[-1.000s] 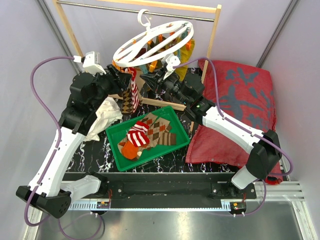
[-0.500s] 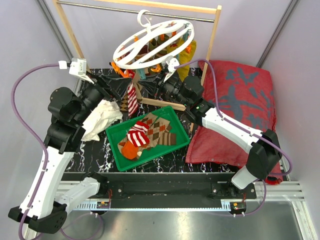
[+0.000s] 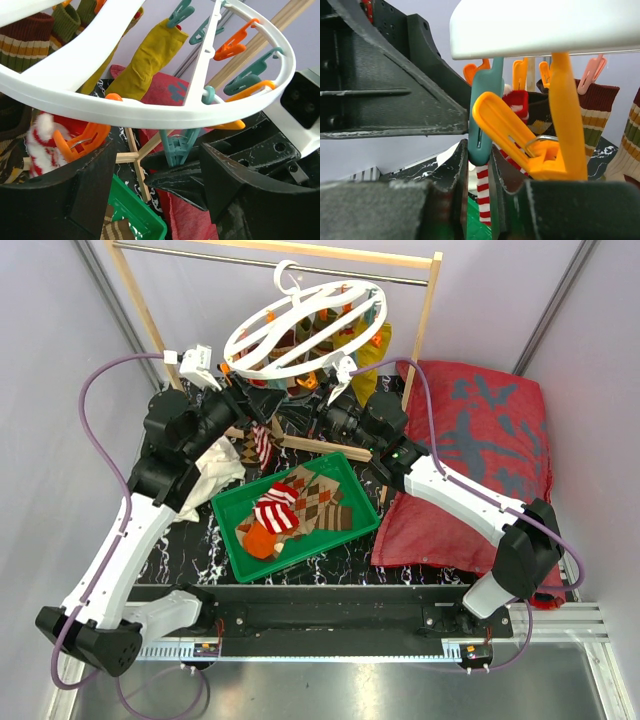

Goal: Clip the socks to the hanger
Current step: Open the clamp at the hanger.

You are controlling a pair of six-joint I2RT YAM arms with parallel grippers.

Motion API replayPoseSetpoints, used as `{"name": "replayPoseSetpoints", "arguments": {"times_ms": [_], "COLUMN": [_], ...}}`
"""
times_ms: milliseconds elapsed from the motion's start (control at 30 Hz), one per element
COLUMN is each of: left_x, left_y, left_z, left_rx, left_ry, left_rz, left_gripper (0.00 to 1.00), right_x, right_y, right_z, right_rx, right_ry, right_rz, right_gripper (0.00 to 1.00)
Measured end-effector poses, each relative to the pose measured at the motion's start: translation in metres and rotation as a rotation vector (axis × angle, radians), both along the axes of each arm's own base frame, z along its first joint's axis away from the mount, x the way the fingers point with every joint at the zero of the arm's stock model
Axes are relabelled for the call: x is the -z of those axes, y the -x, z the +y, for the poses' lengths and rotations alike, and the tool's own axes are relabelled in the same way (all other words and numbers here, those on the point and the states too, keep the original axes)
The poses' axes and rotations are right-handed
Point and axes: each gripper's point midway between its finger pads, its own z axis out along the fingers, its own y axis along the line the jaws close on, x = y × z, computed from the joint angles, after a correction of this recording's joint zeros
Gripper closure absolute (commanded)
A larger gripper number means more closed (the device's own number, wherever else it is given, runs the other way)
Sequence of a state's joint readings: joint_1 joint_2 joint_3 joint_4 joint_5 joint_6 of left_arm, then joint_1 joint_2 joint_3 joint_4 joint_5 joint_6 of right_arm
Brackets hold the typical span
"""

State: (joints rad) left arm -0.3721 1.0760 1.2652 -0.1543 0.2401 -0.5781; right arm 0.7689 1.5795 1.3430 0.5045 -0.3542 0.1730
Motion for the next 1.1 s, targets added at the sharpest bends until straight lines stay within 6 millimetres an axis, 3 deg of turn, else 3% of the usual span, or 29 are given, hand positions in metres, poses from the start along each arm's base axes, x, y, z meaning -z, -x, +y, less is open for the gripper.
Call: {"name": "replayPoseSetpoints", "arguments": {"times_ms": [433,667,833,900,967,1100], "left_x": [-0.007,-0.008,-0.004,-0.002,0.0,0.002], "left_y": [-0.014,-0.015,-0.018,-0.019,-0.02,-0.023], "left_z": [-0.008,-0.012,-0.015,-0.016,-0.016,-0.016], "left_rx": [-0.01,-0.021,-0.032,-0.039,-0.044,-0.059], "left_ry": [0.045,0.033,0.005,-0.014,-0.032,-0.065], "left_rz": [0.006,-0.011,-0.021,-0.029,-0.032,-0.052], "left_gripper": [0.44,0.55,0.69,0.72,0.79,0.93], "right_x": [0.006,0.008,0.013,0.017,0.02,0.03], "right_y": [-0.002,-0.005,-0.01,-0.013,-0.014,-0.017], "right_z": [0.001,0.0,0.0,0.0,0.0,-0.001], "right_rx": [0.007,0.023,0.044,0.054,0.062,0.079], "right_ry": [0.013,0.023,0.041,0.049,0.054,0.07], "right_rz": [-0.002,-0.013,-0.021,-0.022,-0.021,-0.002], "right_gripper": [1.0,1.0,0.99,0.94,0.76,0.55]}}
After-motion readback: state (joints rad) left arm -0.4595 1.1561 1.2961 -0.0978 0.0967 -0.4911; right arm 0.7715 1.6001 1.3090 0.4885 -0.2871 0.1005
